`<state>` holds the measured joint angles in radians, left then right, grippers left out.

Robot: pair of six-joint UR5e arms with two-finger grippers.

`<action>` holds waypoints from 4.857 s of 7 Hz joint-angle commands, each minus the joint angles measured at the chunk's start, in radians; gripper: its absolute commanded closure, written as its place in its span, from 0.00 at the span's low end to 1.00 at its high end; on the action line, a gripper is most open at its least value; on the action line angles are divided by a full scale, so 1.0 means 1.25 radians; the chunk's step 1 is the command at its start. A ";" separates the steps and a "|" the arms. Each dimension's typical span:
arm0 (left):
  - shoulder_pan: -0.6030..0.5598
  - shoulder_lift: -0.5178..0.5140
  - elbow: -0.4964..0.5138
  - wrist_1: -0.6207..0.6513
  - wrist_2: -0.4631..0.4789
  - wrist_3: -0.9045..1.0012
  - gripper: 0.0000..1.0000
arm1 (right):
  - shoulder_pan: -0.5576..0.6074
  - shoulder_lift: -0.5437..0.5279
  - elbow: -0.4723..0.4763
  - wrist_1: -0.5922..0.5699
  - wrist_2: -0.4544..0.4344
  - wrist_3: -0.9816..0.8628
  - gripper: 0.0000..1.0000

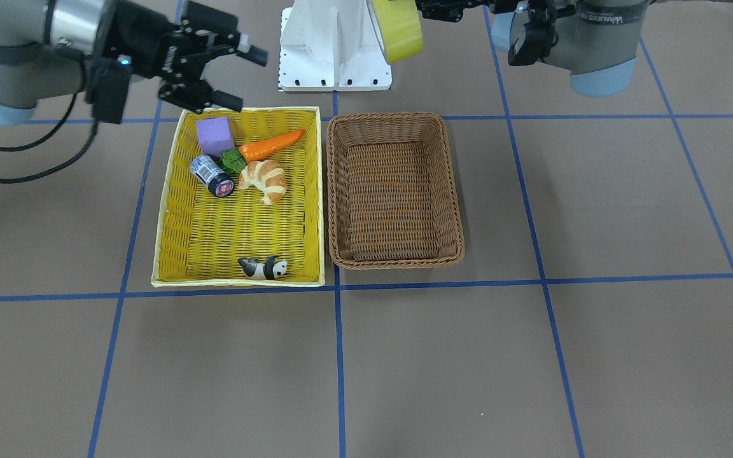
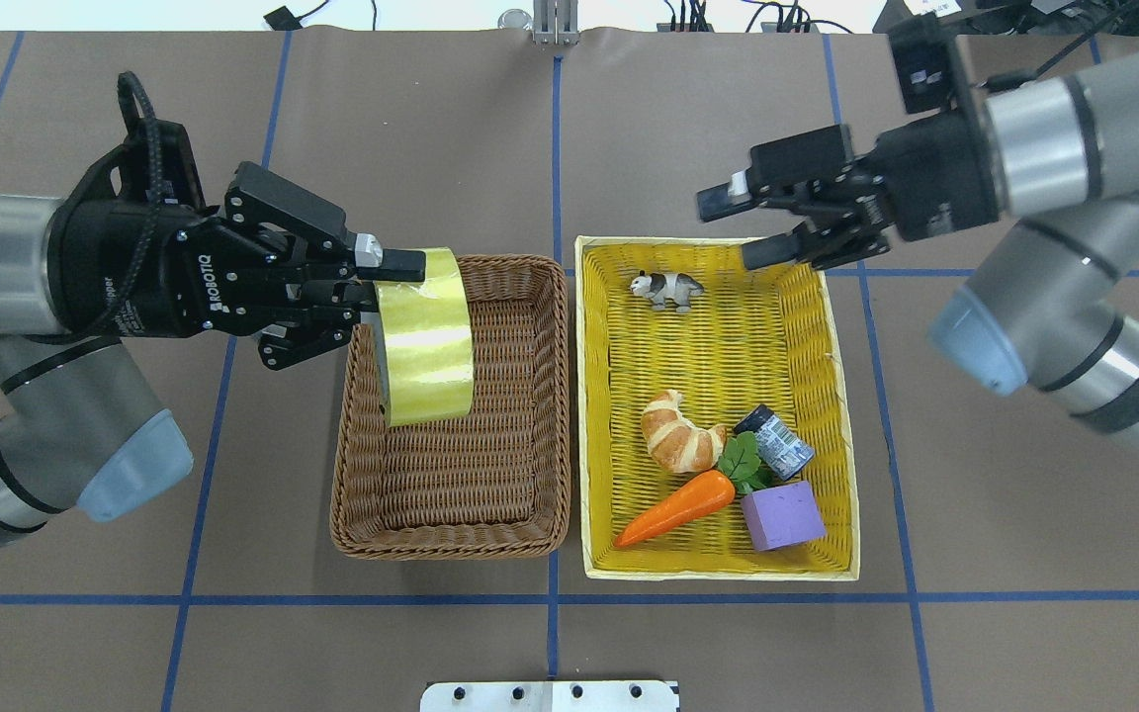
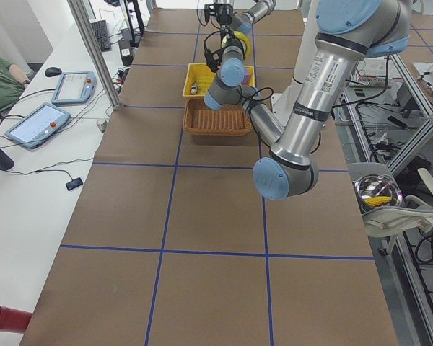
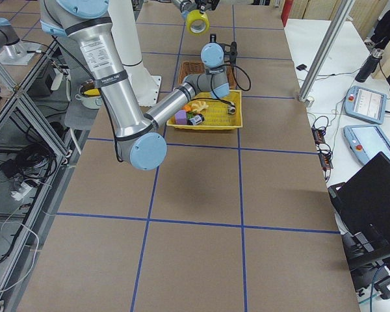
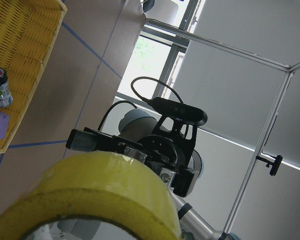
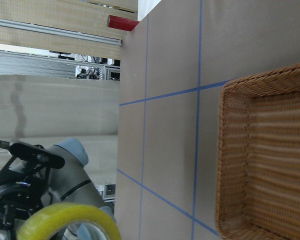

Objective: Move tape to another basket

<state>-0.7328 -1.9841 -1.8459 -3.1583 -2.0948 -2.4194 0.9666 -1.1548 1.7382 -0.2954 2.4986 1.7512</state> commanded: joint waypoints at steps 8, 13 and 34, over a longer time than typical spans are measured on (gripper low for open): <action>0.021 -0.066 -0.019 0.806 -0.068 0.535 1.00 | 0.360 -0.027 -0.058 -0.942 -0.152 -1.364 0.00; 0.116 -0.166 0.110 1.016 0.002 0.673 1.00 | 0.345 -0.020 -0.009 -1.304 -0.310 -1.513 0.00; -0.691 0.277 0.216 1.315 -0.236 2.036 0.02 | 0.446 -0.279 0.005 -1.304 -0.147 -1.497 0.00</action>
<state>-1.5937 -1.6613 -1.5702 -1.5130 -2.4042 0.1257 1.5112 -1.4783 1.7462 -1.9236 2.3287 -0.1190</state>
